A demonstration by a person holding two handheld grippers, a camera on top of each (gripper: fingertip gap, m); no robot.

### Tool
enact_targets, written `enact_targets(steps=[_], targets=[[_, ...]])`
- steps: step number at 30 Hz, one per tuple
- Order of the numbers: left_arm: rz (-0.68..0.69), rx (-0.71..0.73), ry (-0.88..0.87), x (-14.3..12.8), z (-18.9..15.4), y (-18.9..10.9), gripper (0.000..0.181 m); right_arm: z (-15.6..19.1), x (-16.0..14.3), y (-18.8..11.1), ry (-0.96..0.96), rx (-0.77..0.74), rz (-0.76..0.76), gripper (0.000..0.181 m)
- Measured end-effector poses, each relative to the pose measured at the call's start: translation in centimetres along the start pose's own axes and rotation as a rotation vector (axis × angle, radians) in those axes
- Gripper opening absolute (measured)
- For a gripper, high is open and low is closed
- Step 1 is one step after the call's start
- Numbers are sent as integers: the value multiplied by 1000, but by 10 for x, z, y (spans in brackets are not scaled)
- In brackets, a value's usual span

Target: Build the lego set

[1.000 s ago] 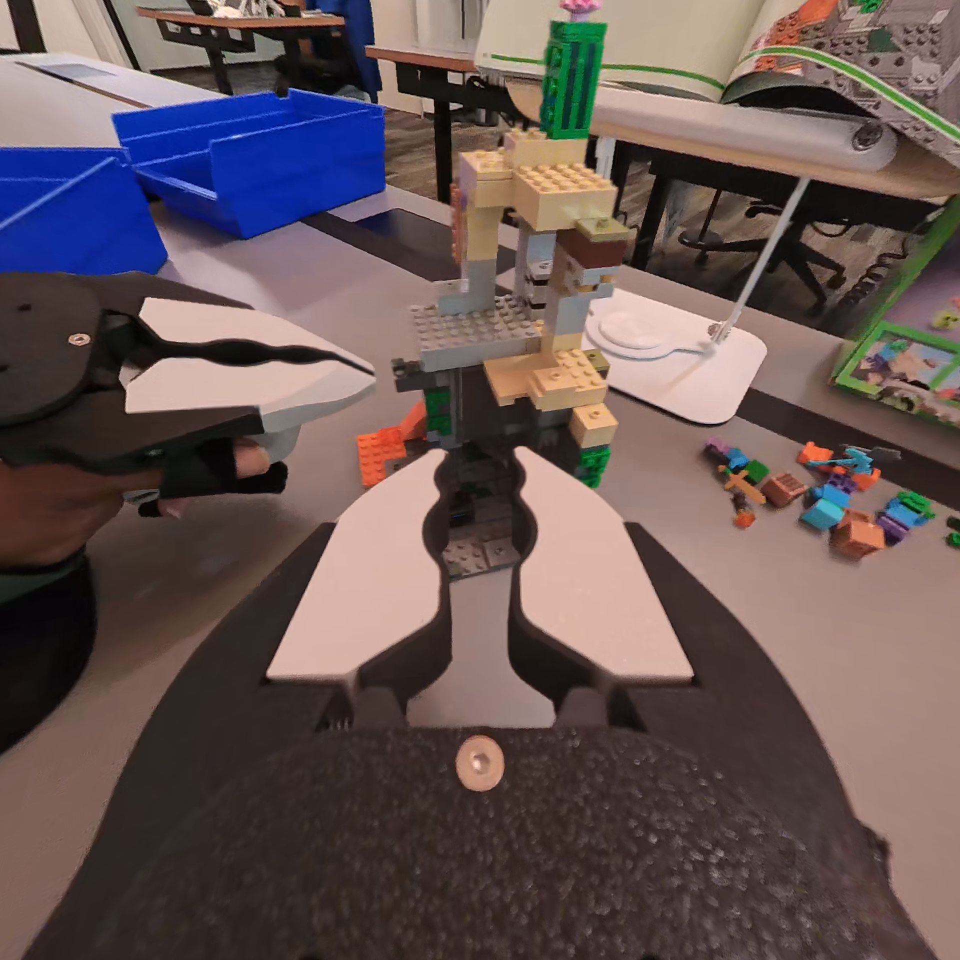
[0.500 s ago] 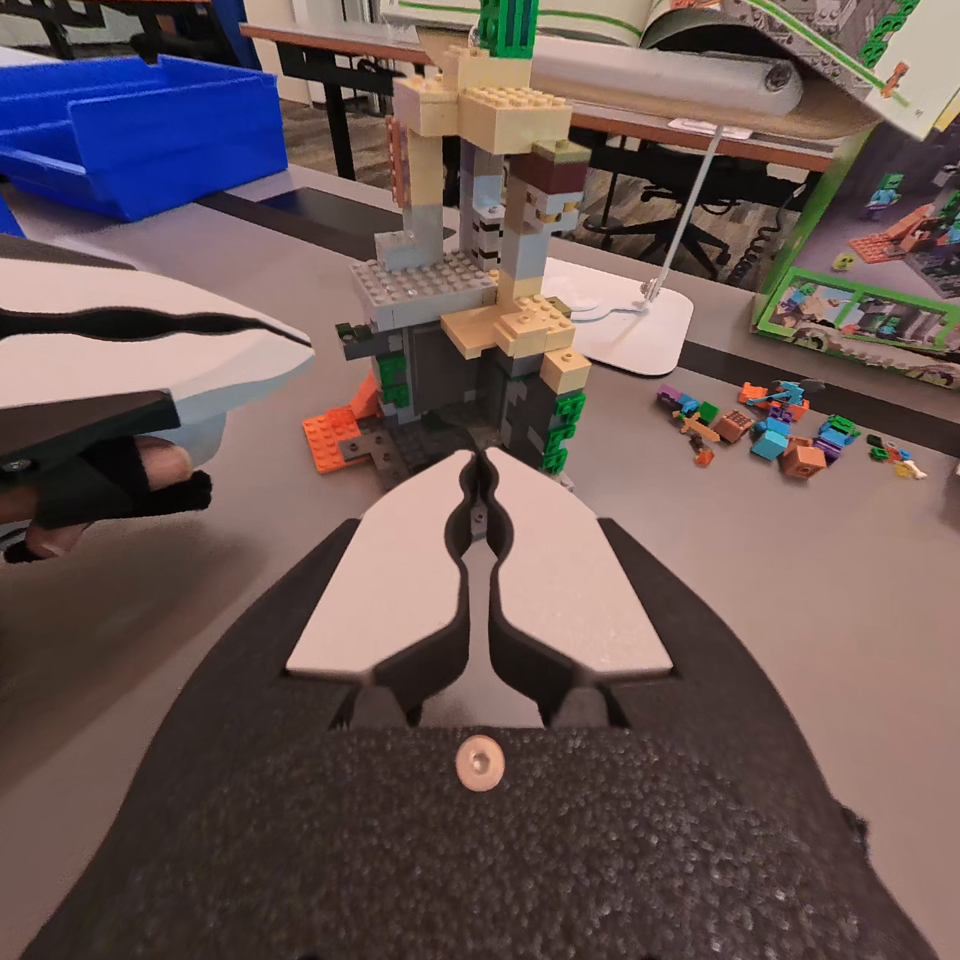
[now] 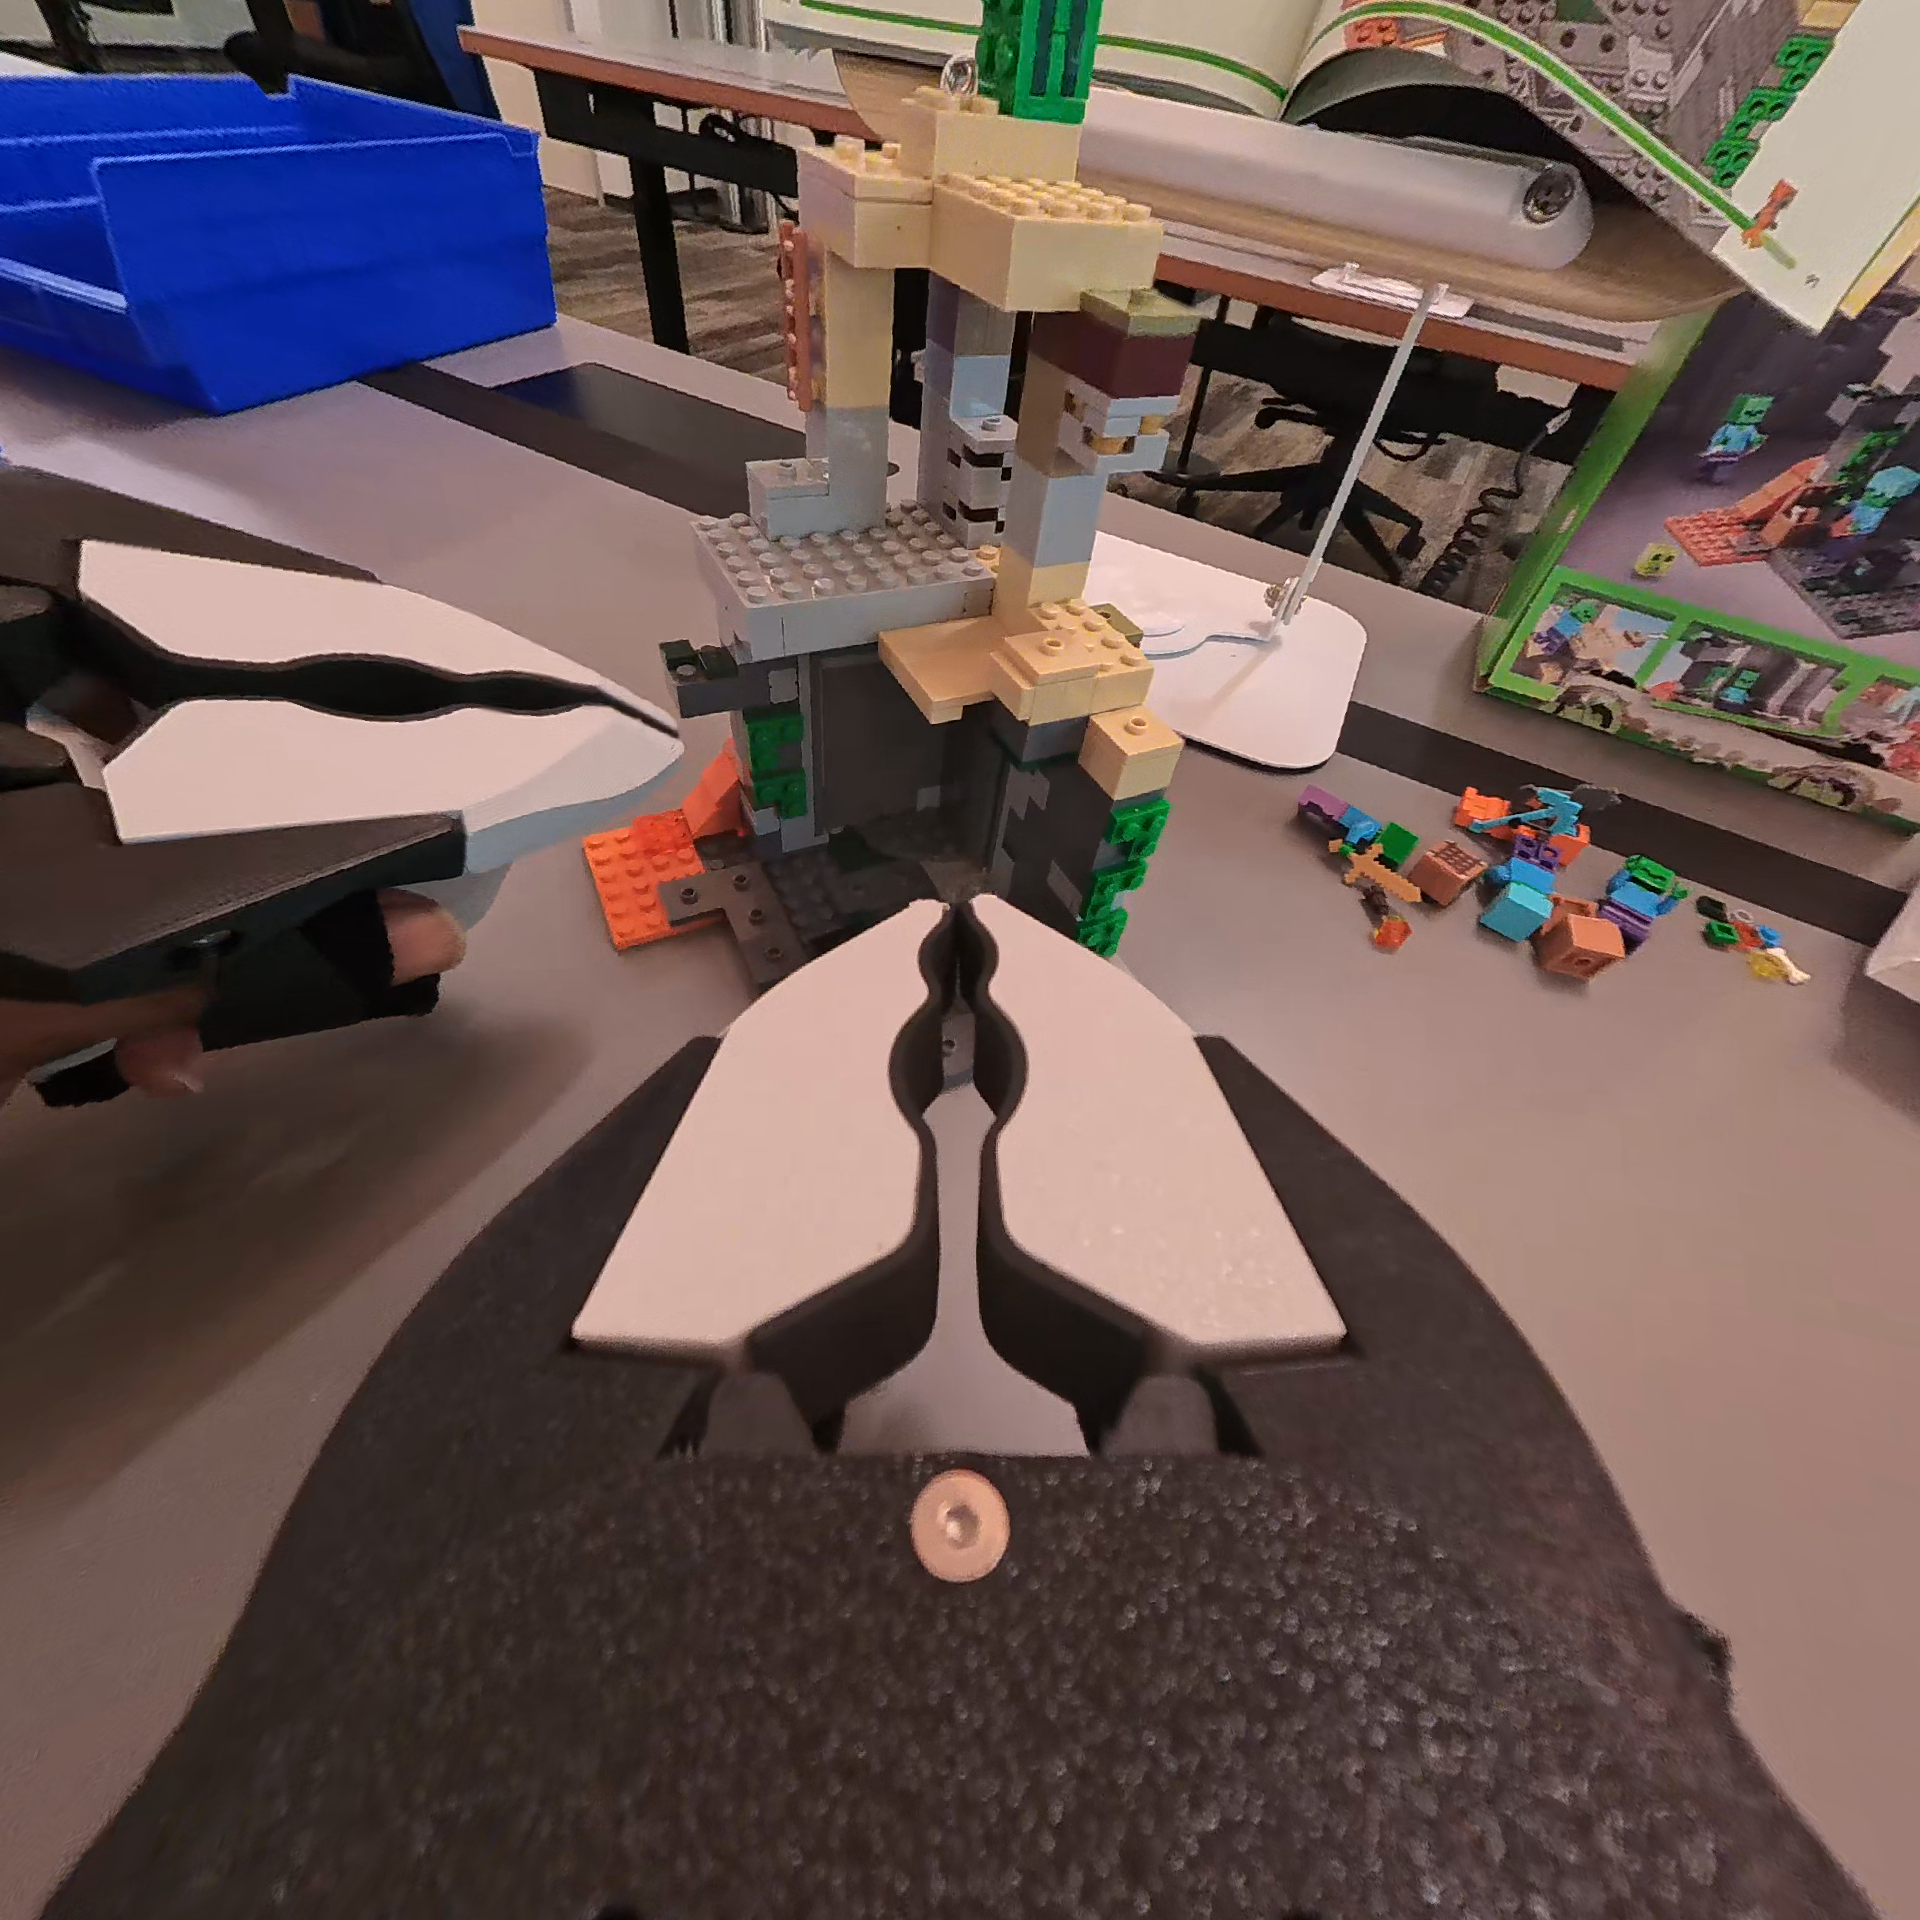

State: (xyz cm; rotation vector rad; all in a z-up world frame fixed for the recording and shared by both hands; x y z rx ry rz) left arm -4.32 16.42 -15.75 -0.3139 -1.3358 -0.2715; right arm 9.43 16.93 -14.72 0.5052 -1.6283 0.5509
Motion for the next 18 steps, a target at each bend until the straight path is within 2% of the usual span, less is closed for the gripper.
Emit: enact_targets(steps=[7,18], targets=[[67,23,-21,-10,4,3,0,3,-11,5,-16,7,48,0],[71,19,-18,-10,3,3,0,3,-14,5,-16,9,60,0]])
Point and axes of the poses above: each gripper's, where its closed fingertips meet, y out along the fingers, x out of its top, z = x × y across the jaws, the point moved 7 cm from there along -y, back along the fingers, and after that the axes turned 13 degrees about -z, right-handed, at the moved point
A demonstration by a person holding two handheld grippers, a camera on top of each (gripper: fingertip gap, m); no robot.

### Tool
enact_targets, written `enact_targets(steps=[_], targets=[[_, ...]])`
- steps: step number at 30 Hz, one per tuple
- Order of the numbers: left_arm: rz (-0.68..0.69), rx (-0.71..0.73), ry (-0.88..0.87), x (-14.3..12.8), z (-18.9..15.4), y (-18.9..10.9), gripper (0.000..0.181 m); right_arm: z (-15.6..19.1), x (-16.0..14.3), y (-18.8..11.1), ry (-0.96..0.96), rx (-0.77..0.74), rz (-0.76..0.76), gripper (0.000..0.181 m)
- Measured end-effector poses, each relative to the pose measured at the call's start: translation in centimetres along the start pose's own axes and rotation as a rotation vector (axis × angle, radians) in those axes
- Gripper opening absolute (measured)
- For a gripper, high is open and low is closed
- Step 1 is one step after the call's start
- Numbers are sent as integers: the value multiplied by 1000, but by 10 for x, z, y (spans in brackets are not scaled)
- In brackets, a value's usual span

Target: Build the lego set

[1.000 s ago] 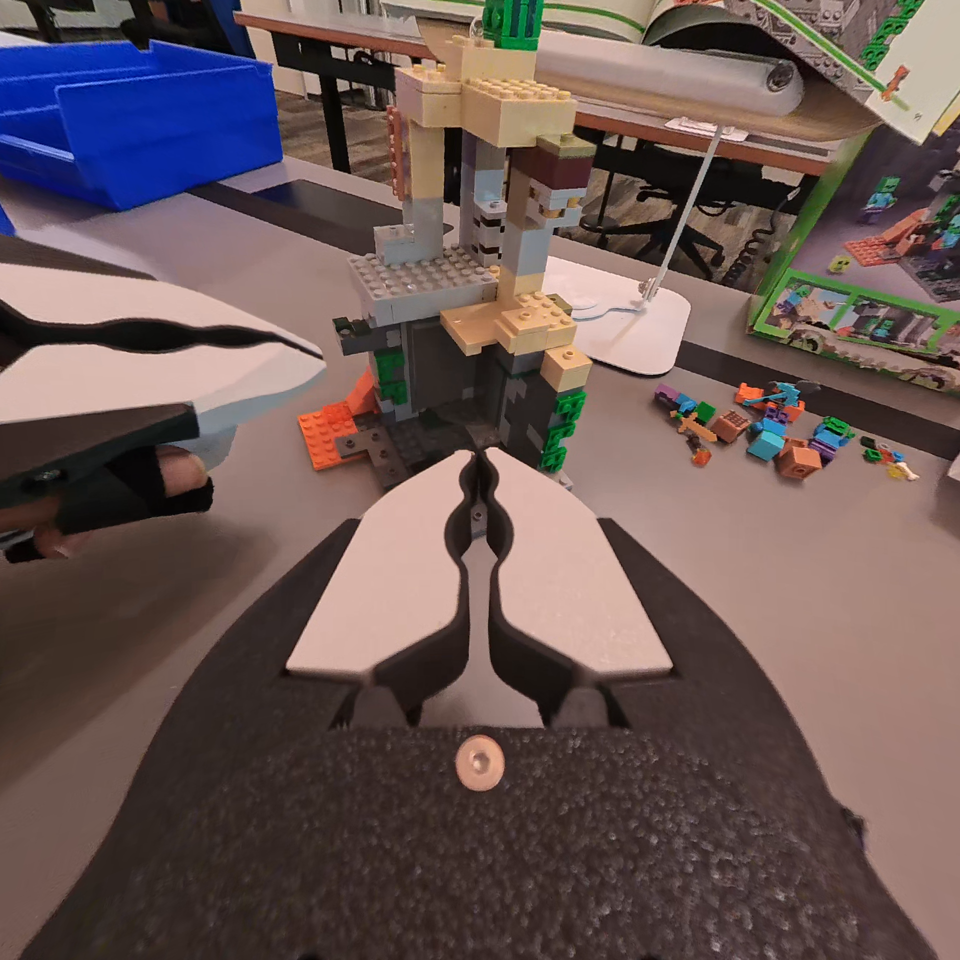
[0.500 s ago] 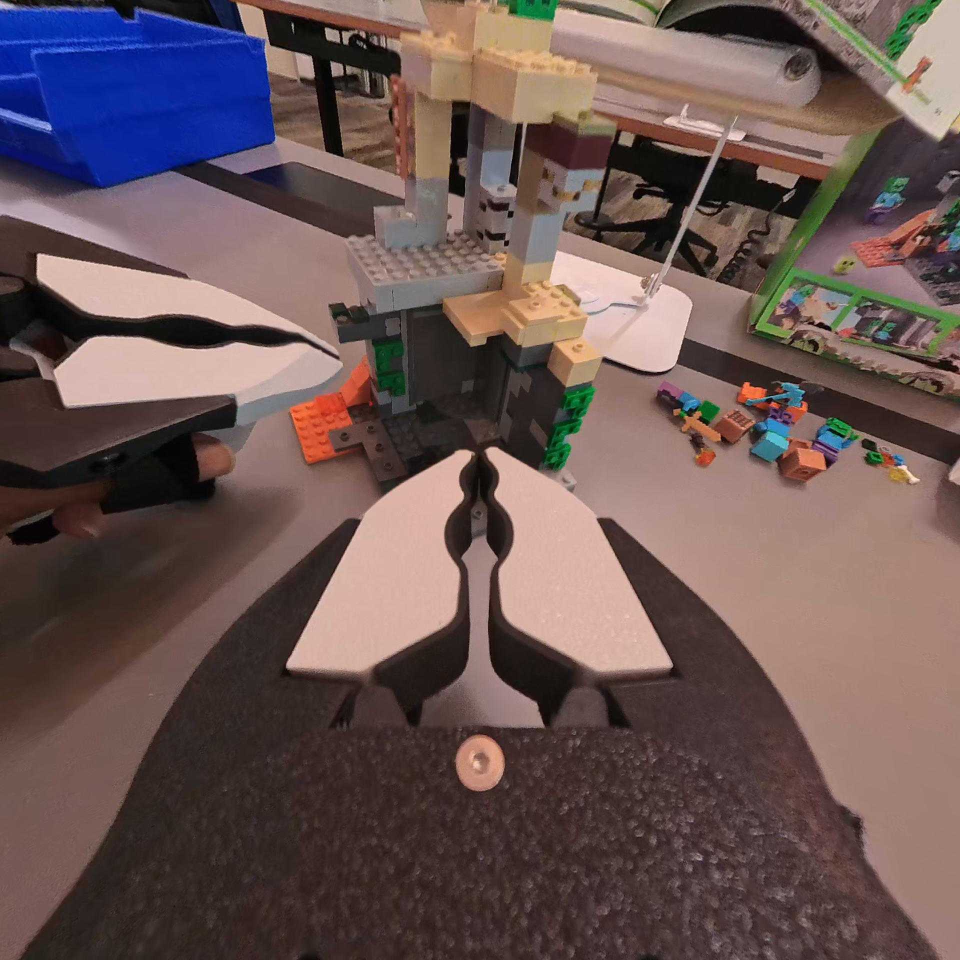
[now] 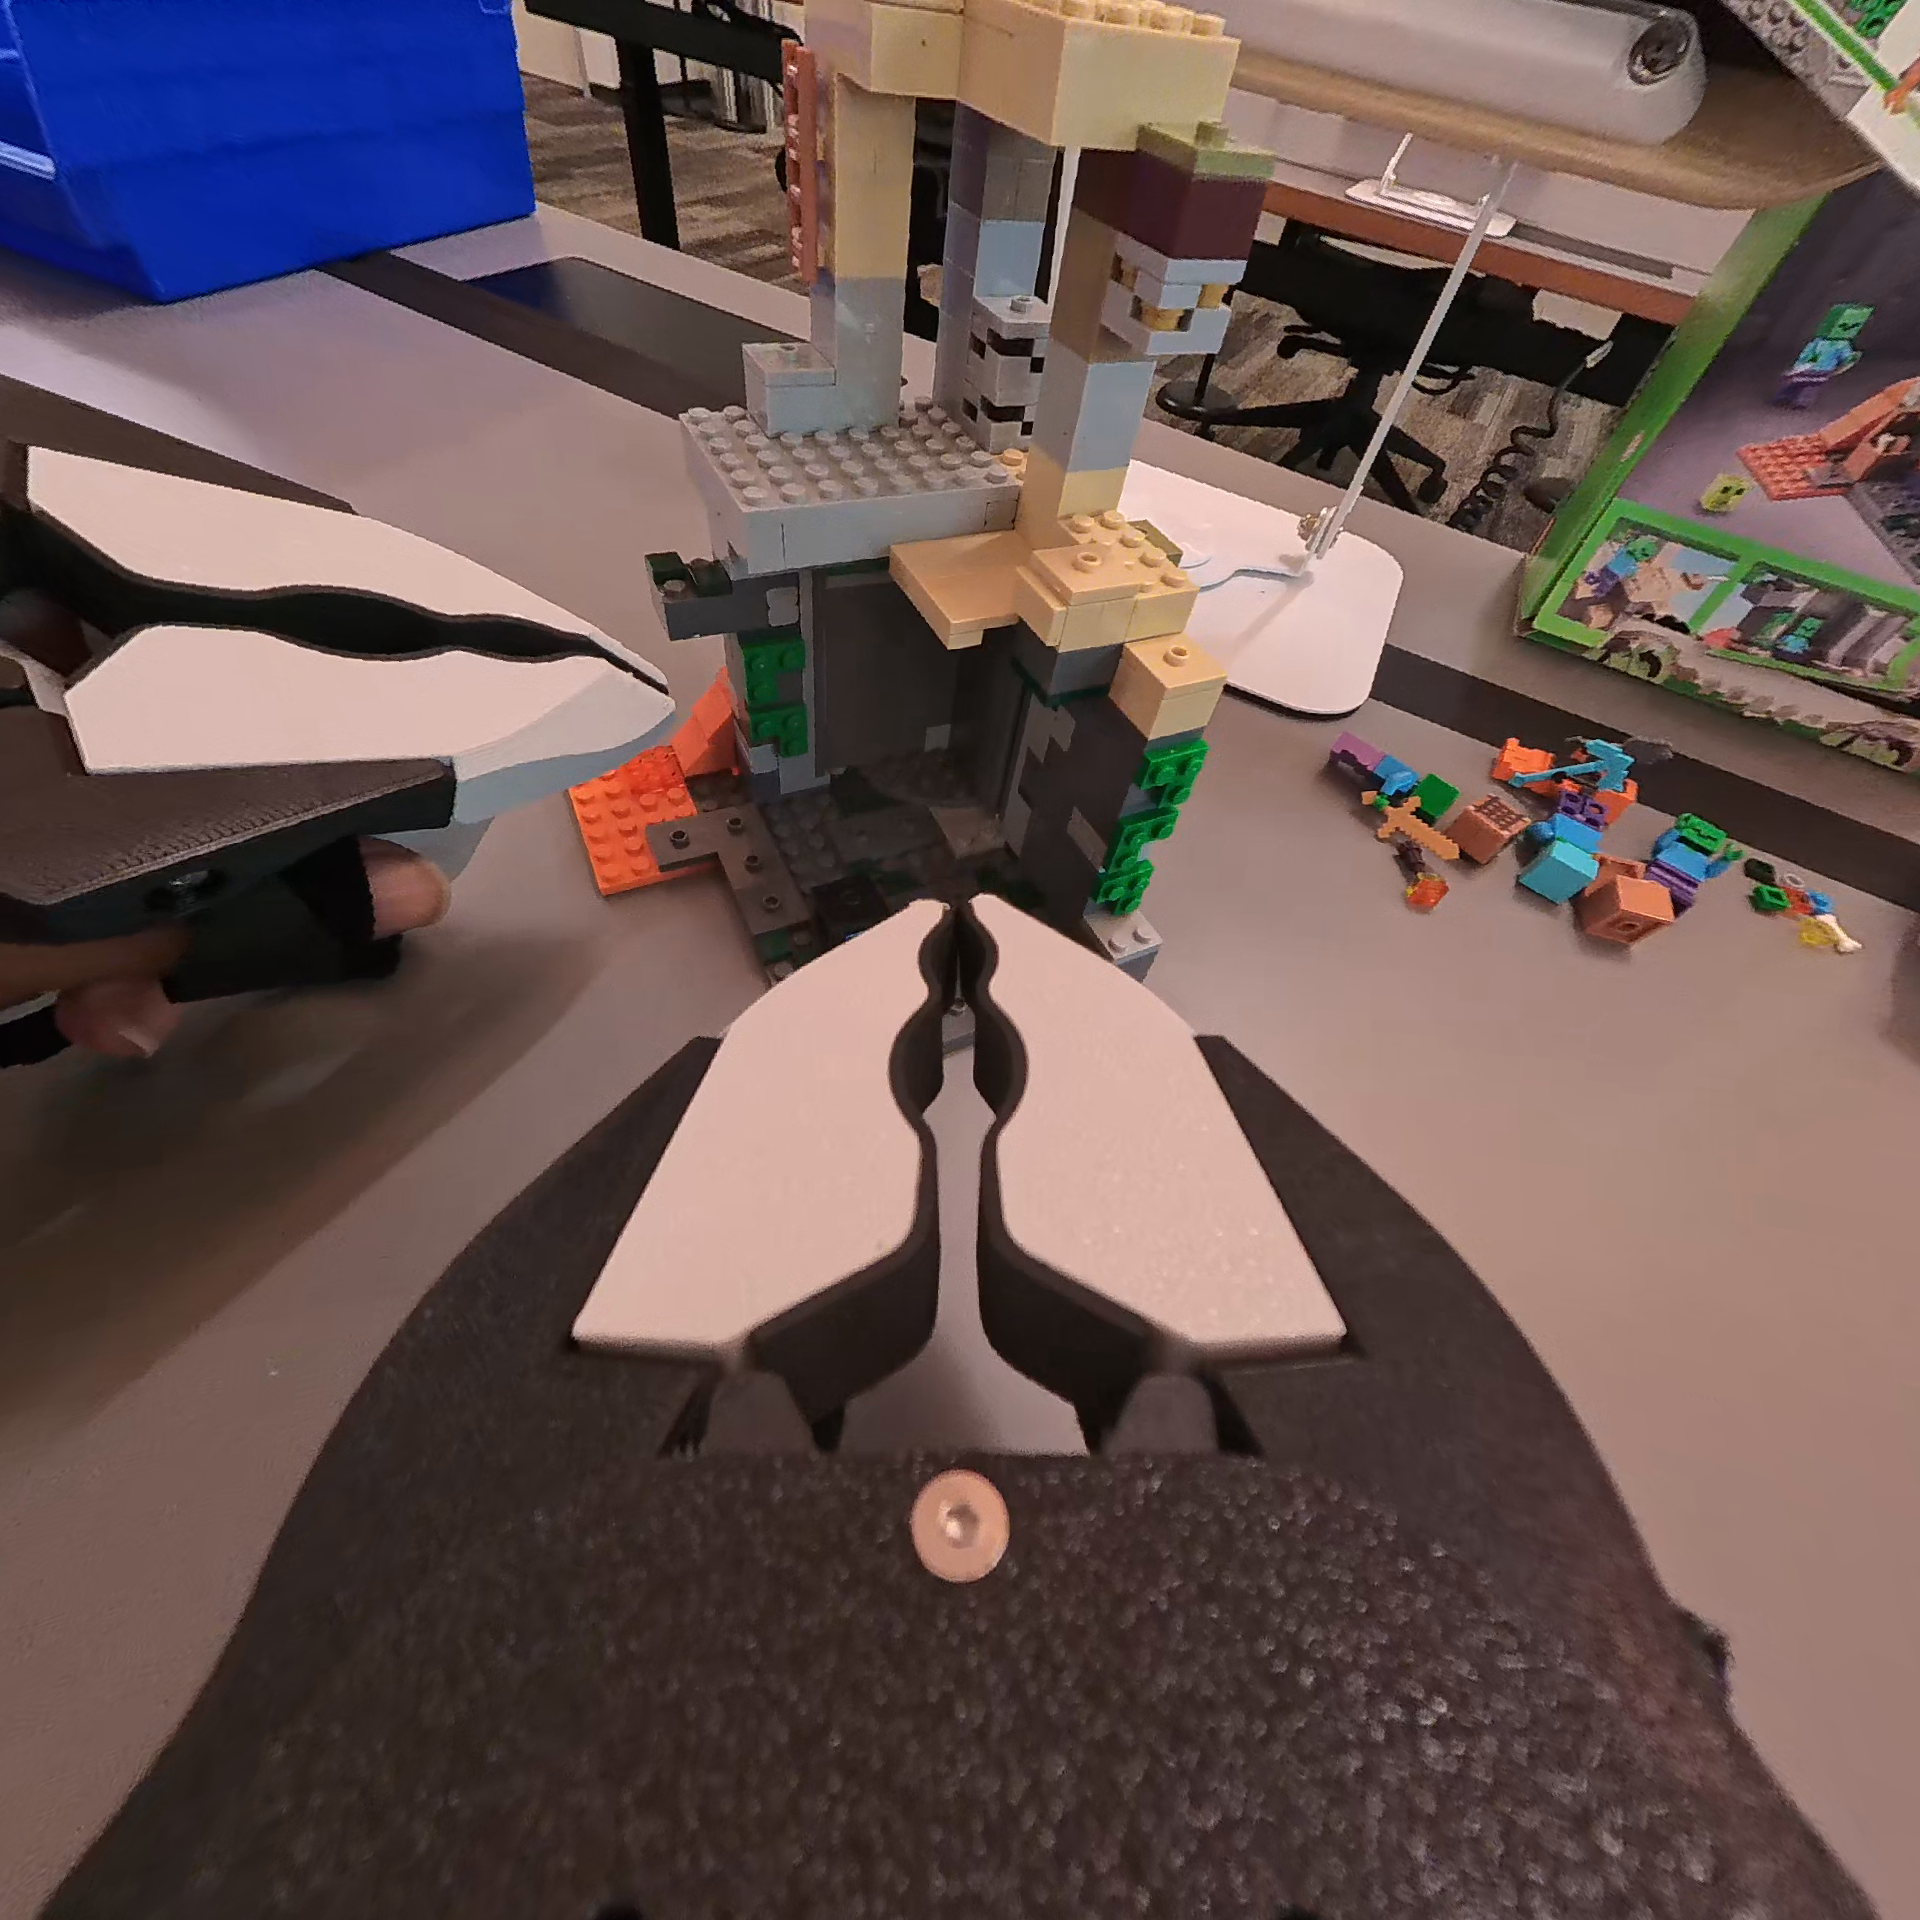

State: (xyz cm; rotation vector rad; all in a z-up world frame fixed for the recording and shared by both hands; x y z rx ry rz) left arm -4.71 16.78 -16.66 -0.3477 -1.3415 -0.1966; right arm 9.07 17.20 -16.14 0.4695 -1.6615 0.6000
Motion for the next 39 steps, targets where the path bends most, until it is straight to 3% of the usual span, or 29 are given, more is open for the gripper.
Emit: enact_targets(steps=[14,25,39], targets=[[174,-41,3,-11,-18,-21,0,3,-18,-30,22,8,141,0],[182,-18,60,-10,-26,-49,0,9,-15,-52,-52,-21,129,0],[177,-18,65,-10,-27,-50,0,9,-13,-51,-42,-18,127,0]])
Point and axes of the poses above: each gripper's, where its closed fingertips meet, y out along the fingers, x out of its top, z = x × y across the jaws, the point moved 7 cm from there along -y, back along the fingers, and after that the axes turned 13 degrees about -z, right-handed, at the moved point
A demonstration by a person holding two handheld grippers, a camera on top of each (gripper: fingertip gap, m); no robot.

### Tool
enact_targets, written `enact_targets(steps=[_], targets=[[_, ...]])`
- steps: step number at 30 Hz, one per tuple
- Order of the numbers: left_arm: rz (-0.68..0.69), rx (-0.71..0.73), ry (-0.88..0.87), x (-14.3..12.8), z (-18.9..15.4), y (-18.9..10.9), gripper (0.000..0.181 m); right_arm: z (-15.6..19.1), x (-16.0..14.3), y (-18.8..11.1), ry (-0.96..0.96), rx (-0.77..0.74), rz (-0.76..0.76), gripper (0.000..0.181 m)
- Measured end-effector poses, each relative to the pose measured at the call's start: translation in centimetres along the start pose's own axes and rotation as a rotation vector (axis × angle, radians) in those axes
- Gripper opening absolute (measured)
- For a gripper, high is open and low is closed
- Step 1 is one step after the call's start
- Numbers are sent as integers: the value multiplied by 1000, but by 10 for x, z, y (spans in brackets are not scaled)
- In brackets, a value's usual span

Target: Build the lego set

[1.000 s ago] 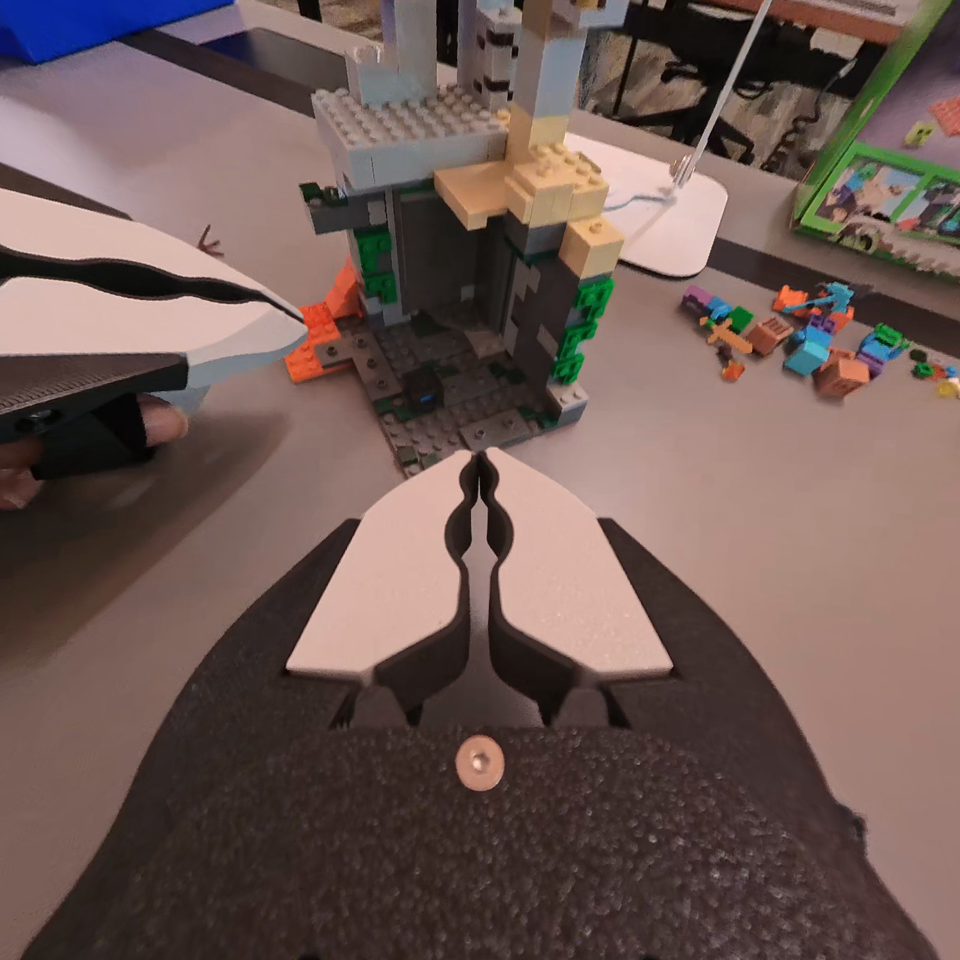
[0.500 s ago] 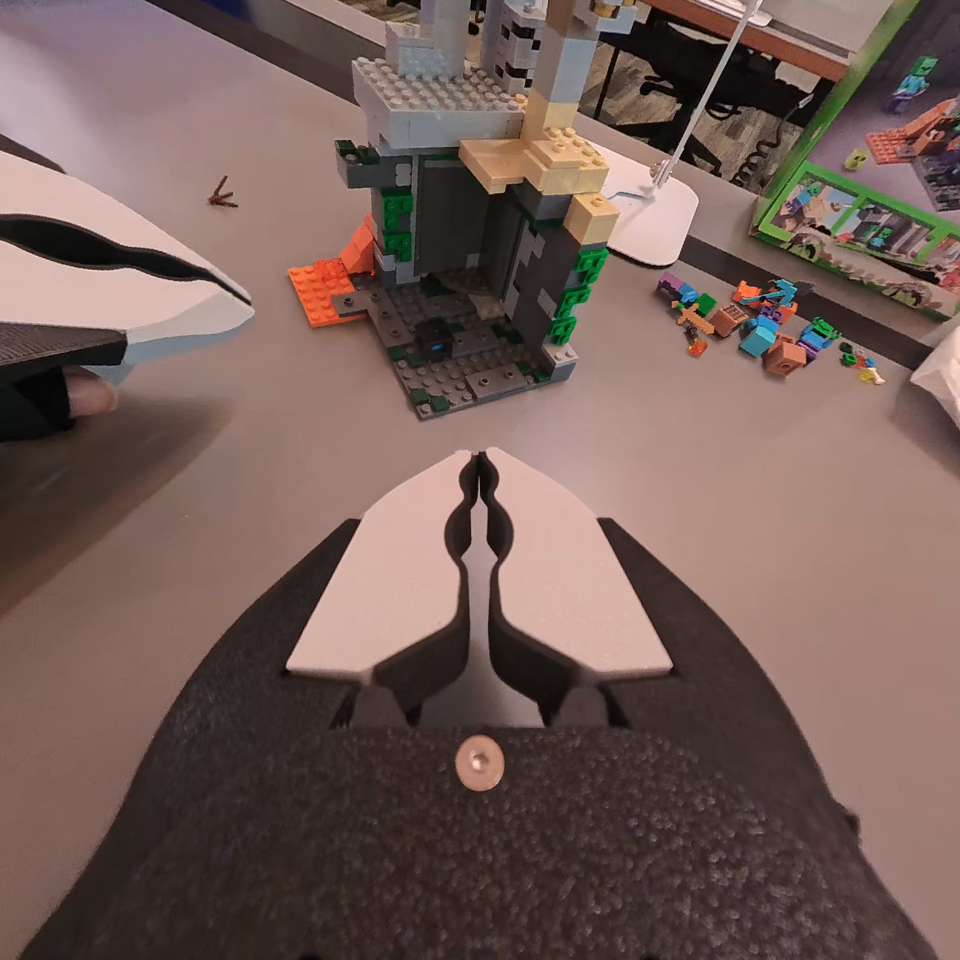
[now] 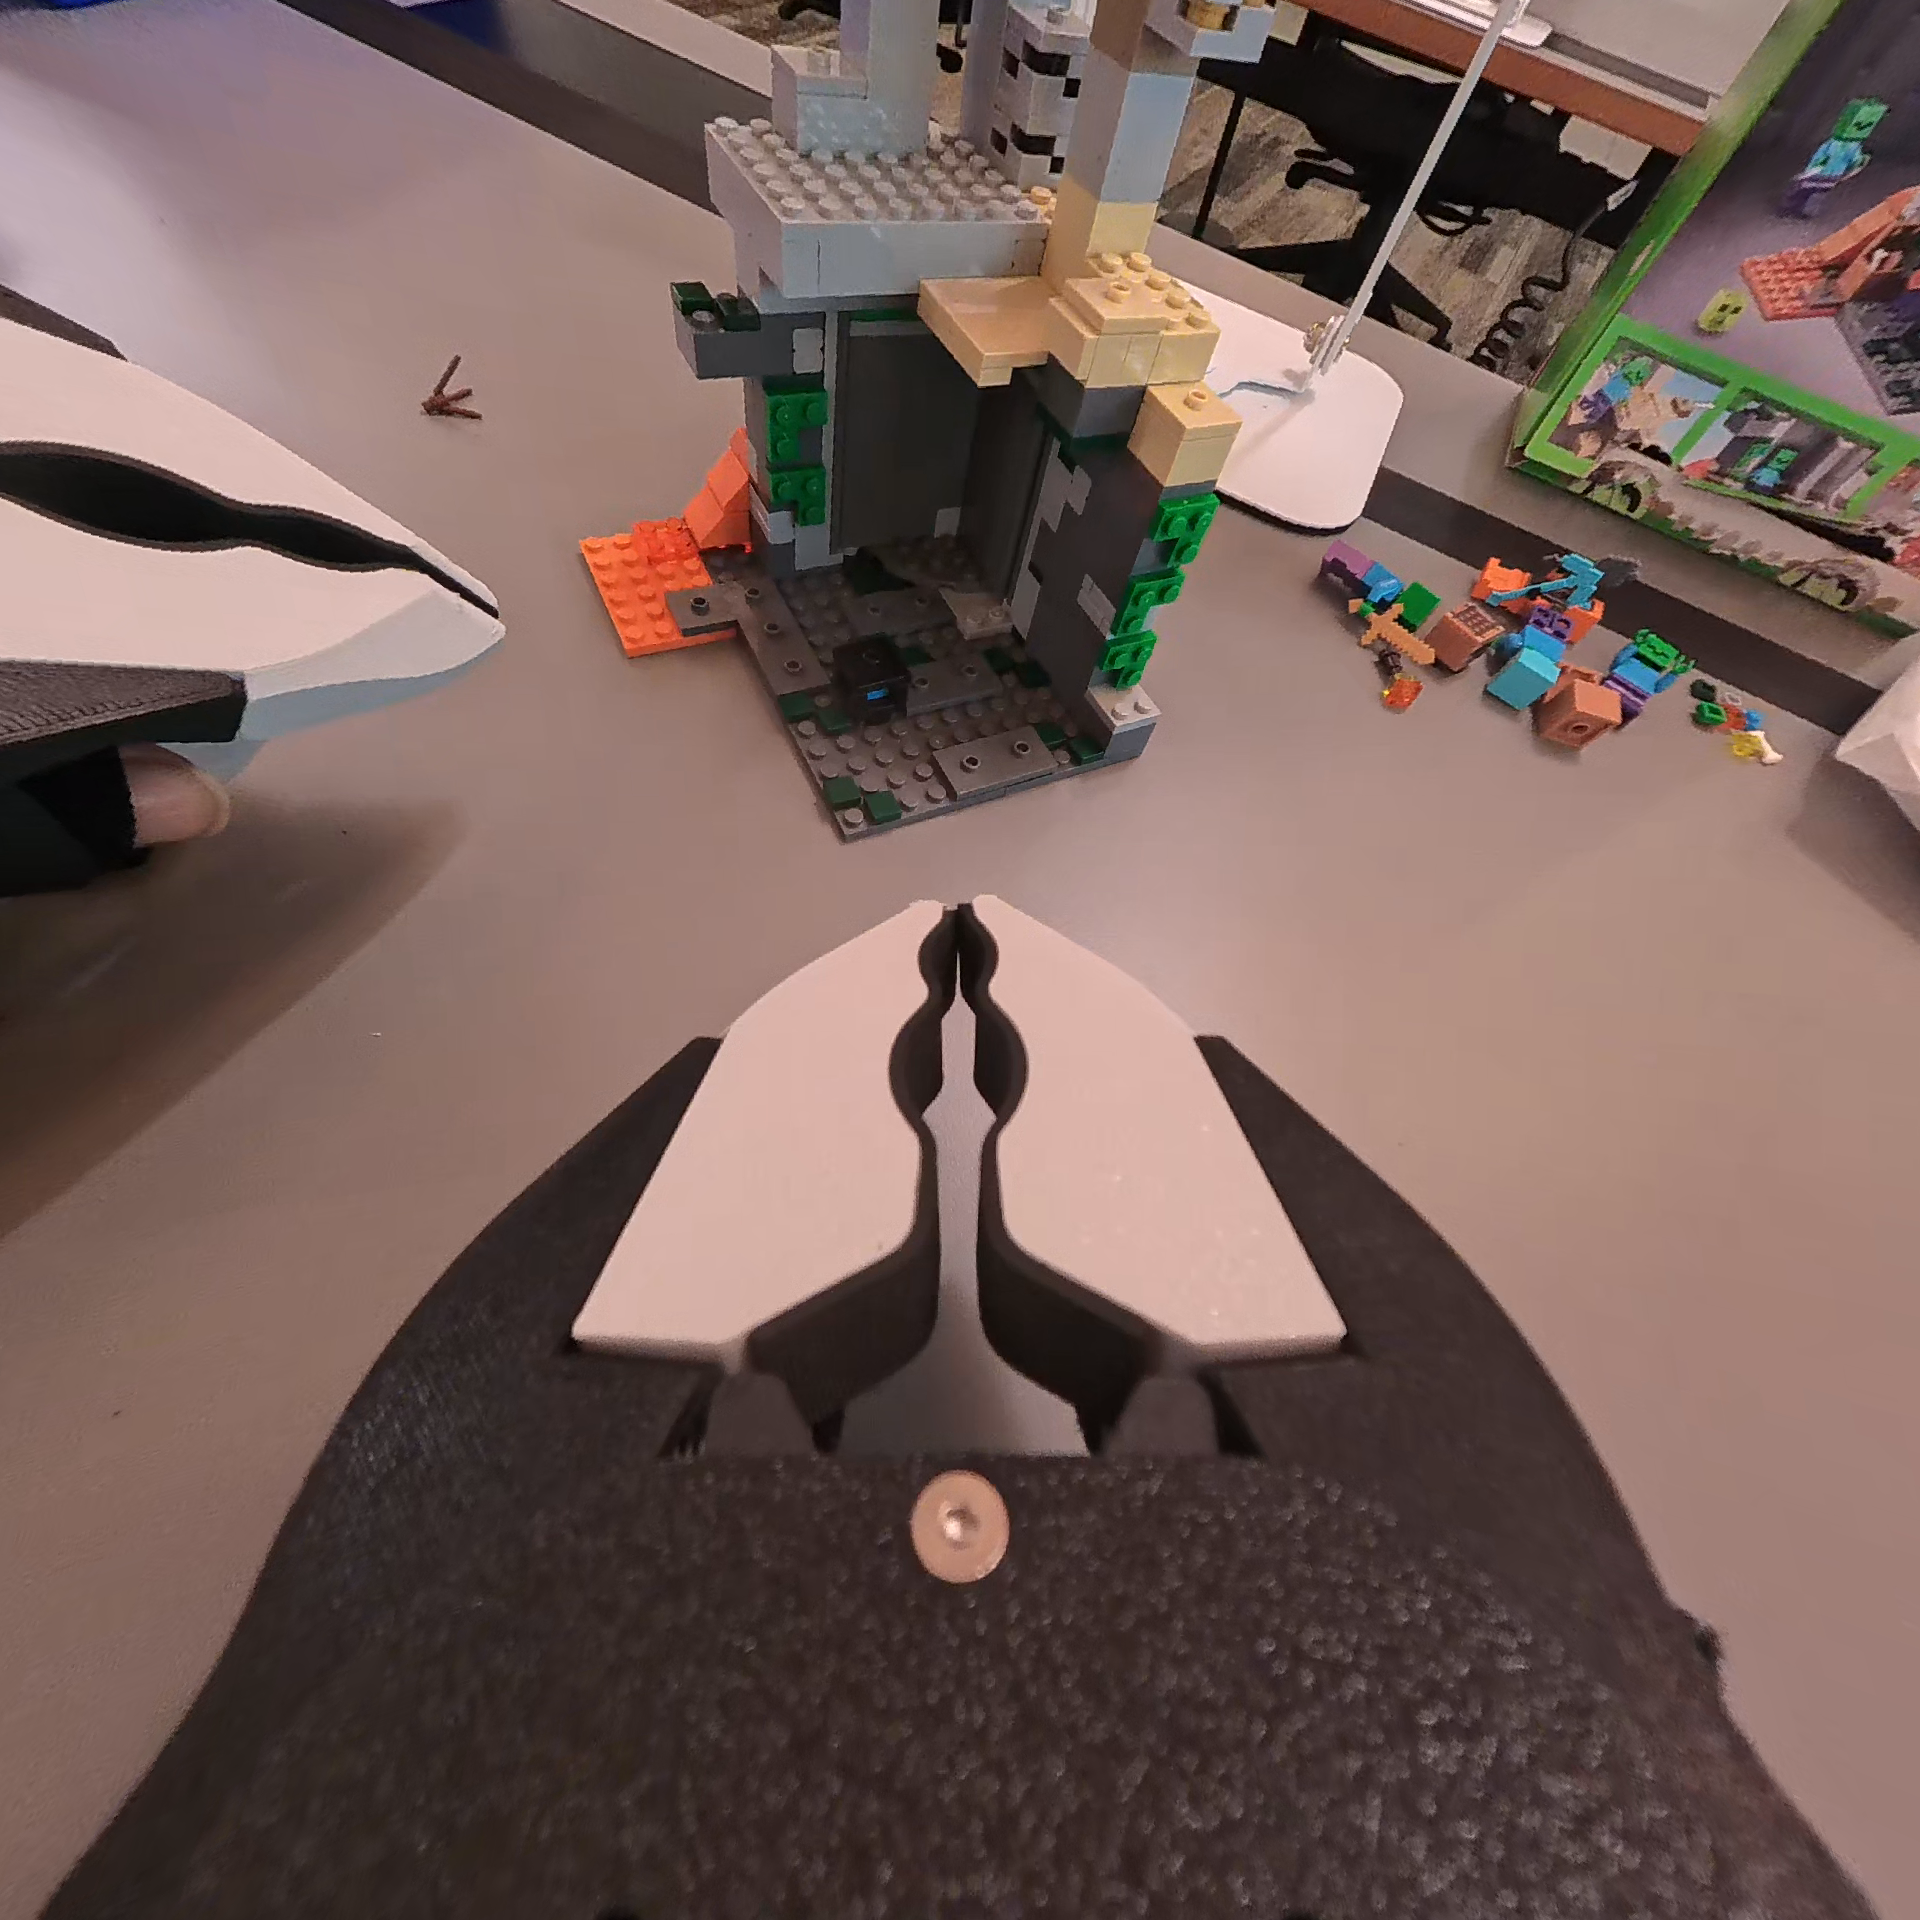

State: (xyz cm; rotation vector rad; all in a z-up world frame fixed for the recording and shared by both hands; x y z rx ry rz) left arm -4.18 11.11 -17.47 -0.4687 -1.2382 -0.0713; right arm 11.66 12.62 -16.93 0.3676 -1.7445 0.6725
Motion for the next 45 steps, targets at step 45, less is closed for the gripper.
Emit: enact_targets(steps=[45], targets=[[-383,113,-11,153,74,74,0,-166,168,108,-35,-271,-315,0]])
Point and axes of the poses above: each gripper's, where its closed fingertips meet, y out along the fingers, x out of its top, z = x × y across the jaws, the point moved 7 cm from there along -y, back along the fingers, and after that the axes turned 13 degrees about -z, right-handed, at the moved point
